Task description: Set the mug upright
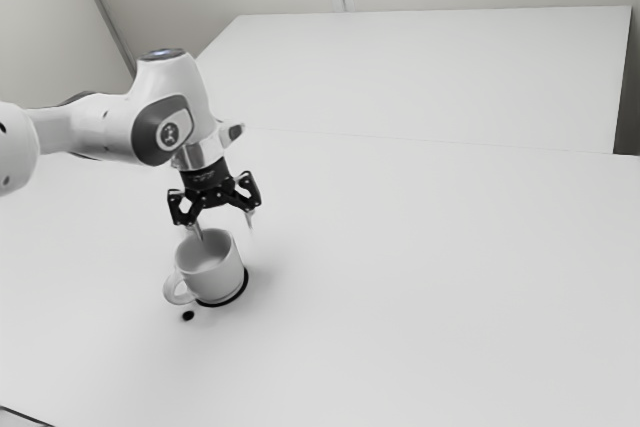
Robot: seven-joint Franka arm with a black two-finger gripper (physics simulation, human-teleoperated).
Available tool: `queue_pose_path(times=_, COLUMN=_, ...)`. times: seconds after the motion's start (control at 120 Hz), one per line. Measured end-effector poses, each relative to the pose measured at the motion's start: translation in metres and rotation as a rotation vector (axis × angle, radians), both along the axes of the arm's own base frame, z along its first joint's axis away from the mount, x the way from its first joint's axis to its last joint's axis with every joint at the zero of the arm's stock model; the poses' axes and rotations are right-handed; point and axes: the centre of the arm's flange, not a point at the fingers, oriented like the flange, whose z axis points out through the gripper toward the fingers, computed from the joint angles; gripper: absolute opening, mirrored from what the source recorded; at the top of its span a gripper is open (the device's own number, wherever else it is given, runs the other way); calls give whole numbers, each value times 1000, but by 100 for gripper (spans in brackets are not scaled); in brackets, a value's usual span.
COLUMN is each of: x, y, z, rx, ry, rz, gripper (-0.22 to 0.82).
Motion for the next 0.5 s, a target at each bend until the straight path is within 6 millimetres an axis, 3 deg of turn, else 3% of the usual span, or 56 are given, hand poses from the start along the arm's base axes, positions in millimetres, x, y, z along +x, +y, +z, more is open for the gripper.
queue_pose_path(times=0.225, x=20, y=0, z=74, rx=-13, ry=-83, rz=-129, gripper=60)
queue_pose_path(times=0.275, x=25, y=8, z=90, rx=-13, ry=-105, rz=-157, gripper=60)
queue_pose_path(times=0.358, x=35, y=29, z=134, rx=17, ry=-155, rz=-193, gripper=60)
queue_pose_path(times=0.5, x=37, y=56, z=196, rx=56, ry=-213, rz=-256, gripper=60)
